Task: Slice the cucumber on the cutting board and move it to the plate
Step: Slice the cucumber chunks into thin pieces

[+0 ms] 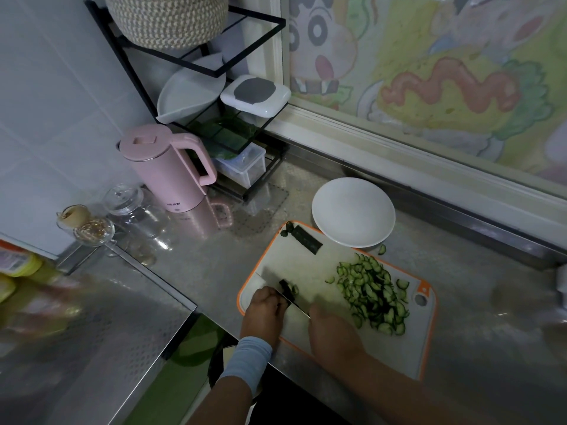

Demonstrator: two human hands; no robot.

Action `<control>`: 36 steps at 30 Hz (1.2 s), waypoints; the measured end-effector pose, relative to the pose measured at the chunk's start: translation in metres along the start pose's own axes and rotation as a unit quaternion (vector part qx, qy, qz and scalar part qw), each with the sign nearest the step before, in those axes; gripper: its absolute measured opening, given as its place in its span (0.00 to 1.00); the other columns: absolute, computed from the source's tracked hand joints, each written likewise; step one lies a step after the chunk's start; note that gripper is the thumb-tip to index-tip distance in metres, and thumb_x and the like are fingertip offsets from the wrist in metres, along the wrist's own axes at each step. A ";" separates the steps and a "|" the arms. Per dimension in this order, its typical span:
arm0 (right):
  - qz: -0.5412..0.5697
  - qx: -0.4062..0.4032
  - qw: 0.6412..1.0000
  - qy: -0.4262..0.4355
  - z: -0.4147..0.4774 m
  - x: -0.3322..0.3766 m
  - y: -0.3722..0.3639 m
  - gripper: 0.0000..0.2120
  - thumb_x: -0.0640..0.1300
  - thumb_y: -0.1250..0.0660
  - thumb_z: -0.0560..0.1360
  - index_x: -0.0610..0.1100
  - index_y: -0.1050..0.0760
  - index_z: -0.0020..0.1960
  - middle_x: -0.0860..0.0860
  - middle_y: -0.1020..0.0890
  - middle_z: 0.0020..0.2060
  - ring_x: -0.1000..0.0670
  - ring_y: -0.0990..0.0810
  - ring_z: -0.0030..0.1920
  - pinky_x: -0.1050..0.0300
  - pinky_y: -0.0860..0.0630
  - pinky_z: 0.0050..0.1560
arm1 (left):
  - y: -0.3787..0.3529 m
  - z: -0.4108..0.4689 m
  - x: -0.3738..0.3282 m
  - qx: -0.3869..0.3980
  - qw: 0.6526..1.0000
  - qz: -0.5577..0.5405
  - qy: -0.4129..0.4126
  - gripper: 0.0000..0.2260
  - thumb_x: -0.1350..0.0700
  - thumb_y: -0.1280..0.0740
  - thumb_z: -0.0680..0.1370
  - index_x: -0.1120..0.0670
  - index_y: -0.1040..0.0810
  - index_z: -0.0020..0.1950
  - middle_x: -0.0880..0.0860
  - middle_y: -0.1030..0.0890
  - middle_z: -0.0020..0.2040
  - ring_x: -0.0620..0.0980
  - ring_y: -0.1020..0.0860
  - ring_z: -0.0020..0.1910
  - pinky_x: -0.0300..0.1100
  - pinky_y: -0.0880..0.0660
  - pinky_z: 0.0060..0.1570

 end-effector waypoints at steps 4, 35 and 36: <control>0.029 0.029 0.999 0.024 0.005 0.007 0.011 0.22 0.41 0.42 0.78 0.40 0.39 0.72 0.45 0.18 0.48 0.46 0.18 0.47 0.53 0.23 0.44 | 0.000 -0.001 0.002 -0.002 1.000 0.004 0.013 0.07 0.55 0.33 0.76 0.54 0.19 0.39 0.51 0.23 0.43 0.50 0.25 0.44 0.32 0.35 0.45; 0.040 0.060 0.997 -0.021 -0.004 0.010 0.015 0.19 0.41 0.49 0.81 0.44 0.42 0.72 0.45 0.19 0.52 0.44 0.19 0.53 0.52 0.24 0.51 | 0.007 -0.007 0.000 -0.009 1.000 0.023 0.000 0.08 0.53 0.35 0.77 0.54 0.17 0.48 0.51 0.21 0.49 0.50 0.25 0.52 0.37 0.32 0.50; 0.039 0.060 0.997 -0.022 -0.008 0.008 0.018 0.20 0.41 0.48 0.81 0.43 0.42 0.72 0.45 0.19 0.53 0.44 0.19 0.53 0.52 0.24 0.51 | 0.007 -0.006 -0.001 -0.009 1.000 0.025 0.001 0.09 0.53 0.36 0.78 0.54 0.18 0.48 0.51 0.21 0.50 0.50 0.26 0.52 0.37 0.32 0.51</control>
Point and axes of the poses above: each hand's wrist, its own z-axis towards the middle knuckle, its own y-axis out of the back of the hand, x = y × z, the point moved 1 cm from there along z, towards the middle knuckle
